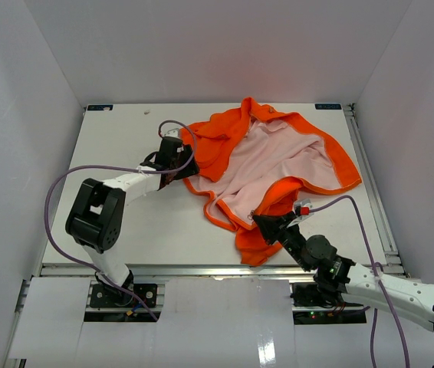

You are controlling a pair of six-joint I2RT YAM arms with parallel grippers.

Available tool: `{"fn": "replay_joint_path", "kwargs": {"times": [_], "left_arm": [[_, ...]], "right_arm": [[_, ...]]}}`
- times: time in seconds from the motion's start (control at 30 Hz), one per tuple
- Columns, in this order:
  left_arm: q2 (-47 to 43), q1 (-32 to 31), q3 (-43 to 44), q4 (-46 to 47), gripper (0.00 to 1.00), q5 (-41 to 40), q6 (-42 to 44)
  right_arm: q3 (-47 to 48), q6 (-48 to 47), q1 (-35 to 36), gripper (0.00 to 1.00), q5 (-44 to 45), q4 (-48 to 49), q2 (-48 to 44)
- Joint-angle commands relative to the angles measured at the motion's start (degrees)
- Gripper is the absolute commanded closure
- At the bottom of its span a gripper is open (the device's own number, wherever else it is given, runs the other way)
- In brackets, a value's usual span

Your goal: Zip up the jacket

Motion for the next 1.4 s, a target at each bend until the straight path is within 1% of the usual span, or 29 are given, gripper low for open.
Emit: {"fn": "replay_joint_path", "kwargs": {"times": [0.0,0.13,0.23,0.4,0.5,0.57,0.63,0.67,0.7,0.77,0.83,0.87,0.97,1.07,1.13,1.2,1.27,1.3,1.37], "left_arm": [[-0.1,0.2,-0.5,2.6,0.32,2.4,-4.7],[2.0,0.7,0.0,3.4,0.32,2.7,-5.4],[2.5,0.9,0.4,6.6,0.33,2.7,-5.6],[6.0,1.3,3.8,6.6,0.34,5.0,-5.9],[8.1,1.4,5.2,7.4,0.36,5.5,-6.0],[8.5,1.4,5.0,10.8,0.4,7.1,-5.9],[8.4,1.5,4.6,12.8,0.46,7.4,-5.4],[8.2,1.5,4.9,13.0,0.55,6.5,-5.6],[7.9,1.6,5.3,13.2,0.68,5.9,-5.4],[7.6,1.6,6.3,12.5,0.79,5.0,-5.1],[6.7,1.8,7.0,11.6,0.96,4.5,-5.0],[5.9,1.9,7.0,11.1,1.0,4.3,-5.0],[2.2,2.5,6.5,8.7,1.0,3.9,-5.2],[-2.3,3.5,4.0,7.9,1.0,4.9,-5.3],[-4.9,5.2,2.5,8.2,1.0,8.7,-5.5],[-6.8,7.4,1.8,7.6,1.0,14.9,-6.1],[-8.2,8.6,0.7,6.9,1.0,19.1,-5.8],[-9.3,8.7,-0.3,6.3,1.0,20.2,-5.3],[-12.3,8.7,-2.5,5.6,1.0,19.3,-4.1]], "right_arm": [[-8.0,-0.1,0.3,0.92,0.9,1.5,-1.1],[-8.0,-0.1,0.3,0.92,1.0,1.5,-0.9],[-8.0,-0.1,0.3,0.92,1.1,1.6,-0.8],[-7.7,-0.3,0.3,0.92,1.8,1.9,0.2],[-7.4,-0.4,0.3,0.92,2.0,2.0,0.8],[-7.3,-0.6,0.3,0.92,1.9,2.3,1.3],[-7.2,-0.8,0.3,0.92,2.0,2.3,1.6],[-7.1,-0.9,0.3,0.92,1.9,2.4,1.9],[-7.0,-1.0,0.3,0.92,1.8,2.6,2.2],[-7.0,-1.1,0.3,0.92,1.7,2.8,2.6],[-6.8,-1.1,0.3,0.92,1.8,2.8,2.7],[-6.8,-1.0,0.3,0.92,1.8,2.7,2.7],[-6.7,-0.7,0.3,0.92,1.7,2.4,2.6],[-6.8,-0.4,0.3,0.92,1.8,2.1,2.5],[-6.8,-0.3,0.3,0.92,1.9,2.1,2.6],[-6.7,-0.2,0.3,0.92,2.0,2.0,3.1],[-6.5,-0.1,0.2,0.92,2.1,1.9,3.3],[-6.5,-0.1,0.2,0.92,2.2,1.8,3.4],[-6.4,0.0,0.3,0.92,2.2,1.6,3.3]]}}
